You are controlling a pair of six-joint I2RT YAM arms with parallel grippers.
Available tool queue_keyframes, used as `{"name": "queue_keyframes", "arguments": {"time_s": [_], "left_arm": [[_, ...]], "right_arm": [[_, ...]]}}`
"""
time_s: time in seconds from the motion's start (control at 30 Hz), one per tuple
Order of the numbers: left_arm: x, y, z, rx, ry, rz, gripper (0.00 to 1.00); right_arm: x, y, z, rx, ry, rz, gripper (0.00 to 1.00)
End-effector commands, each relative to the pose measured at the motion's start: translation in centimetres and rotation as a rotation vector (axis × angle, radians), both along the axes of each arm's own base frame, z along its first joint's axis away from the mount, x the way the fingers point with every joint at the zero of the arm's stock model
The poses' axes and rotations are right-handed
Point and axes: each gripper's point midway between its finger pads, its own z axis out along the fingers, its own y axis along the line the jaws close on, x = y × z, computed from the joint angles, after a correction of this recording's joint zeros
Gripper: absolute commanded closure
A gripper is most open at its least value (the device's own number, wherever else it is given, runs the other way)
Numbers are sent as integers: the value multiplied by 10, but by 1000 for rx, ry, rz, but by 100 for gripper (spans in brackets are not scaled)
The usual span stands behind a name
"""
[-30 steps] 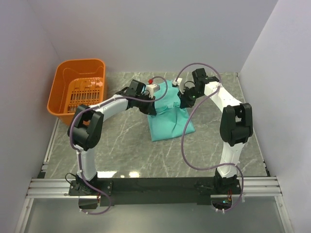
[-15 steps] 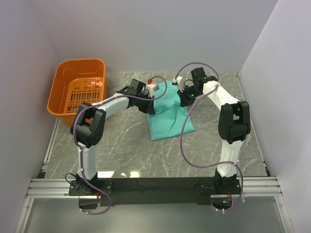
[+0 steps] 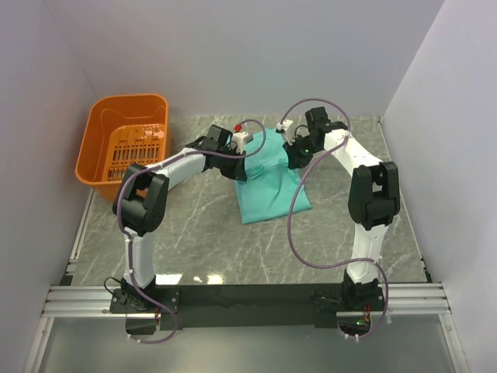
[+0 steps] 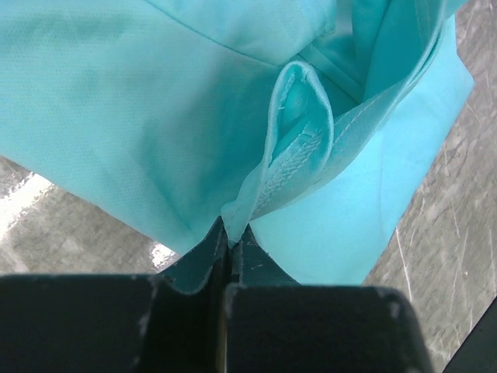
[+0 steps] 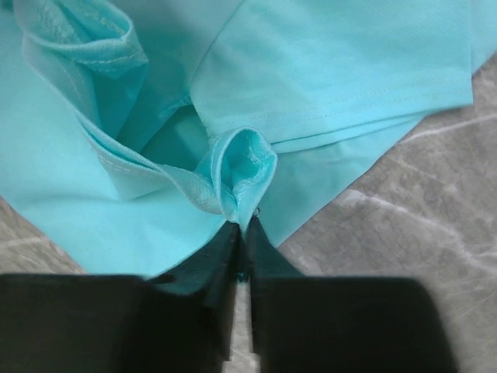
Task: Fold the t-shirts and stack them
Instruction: Fold the tshirt
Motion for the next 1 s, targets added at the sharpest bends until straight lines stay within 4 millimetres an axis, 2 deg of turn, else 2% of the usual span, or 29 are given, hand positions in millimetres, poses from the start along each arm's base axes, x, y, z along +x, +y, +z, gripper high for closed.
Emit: {"name": "queue_keyframes", "arguments": {"time_s": [0.0,0.03,0.13,0.17,0.2,0.3,0.33,0.37,0.4,0.43,0.47,0.5,0.53,0.57,0.6,0.63,0.67,0.7,0.73,0.77,0.8,0.83,0.87,0.93,0.97], "left_arm": [[17,-1,12,-4,-40,48,96],[21,-1,15,-9,-49,71,84],[36,10,33,3,-128,179,51],[43,11,44,-13,-160,225,47],[46,14,61,-28,-196,250,45],[56,20,92,-39,-261,315,41],[58,24,98,-29,-280,332,41],[60,31,110,-18,-315,364,41],[58,34,115,-16,-333,367,41],[55,37,119,-7,-355,352,41],[45,39,110,3,-344,330,41],[37,41,125,-18,-380,308,41],[28,42,124,-7,-403,263,41],[12,46,106,15,-378,224,41],[-4,41,115,-5,-404,169,40],[-14,41,112,14,-423,122,40],[-29,45,101,44,-435,68,40],[-41,39,95,54,-438,17,40],[-48,38,88,78,-455,-27,40],[-63,34,76,92,-448,-76,40],[-72,28,69,84,-443,-132,39],[-80,23,63,88,-457,-206,39],[-86,17,51,82,-428,-252,40],[-83,10,42,75,-384,-247,41],[-74,5,34,91,-351,-239,42]], "right_arm": [[27,8,16,35,-64,-89,80],[31,9,19,47,-62,-141,68],[44,12,42,103,-76,-266,60],[49,10,47,104,-94,-314,59],[55,8,57,109,-125,-357,59],[61,-1,67,107,-179,-416,56],[59,-3,67,109,-175,-411,56],[55,-3,74,124,-183,-400,56],[49,-3,76,124,-182,-355,56],[32,10,77,185,-140,-248,56],[19,9,86,213,-139,-173,56],[-5,6,79,177,-124,-20,53],[-25,8,74,186,-101,74,50],[-45,10,78,201,-107,166,49],[-69,5,70,165,-125,324,49],[-92,2,51,147,-93,399,49],[-105,-4,50,121,-125,455,49],[-105,-8,44,83,-196,523,48],[-120,-14,25,63,-181,544,46],[-122,-17,26,36,-235,570,46],[-115,-21,22,-6,-296,597,44],[-119,-23,15,-16,-296,597,44],[-116,-23,17,-21,-310,586,44],[-116,-21,21,3,-303,581,45],[-117,-20,20,19,-281,570,45]]}}
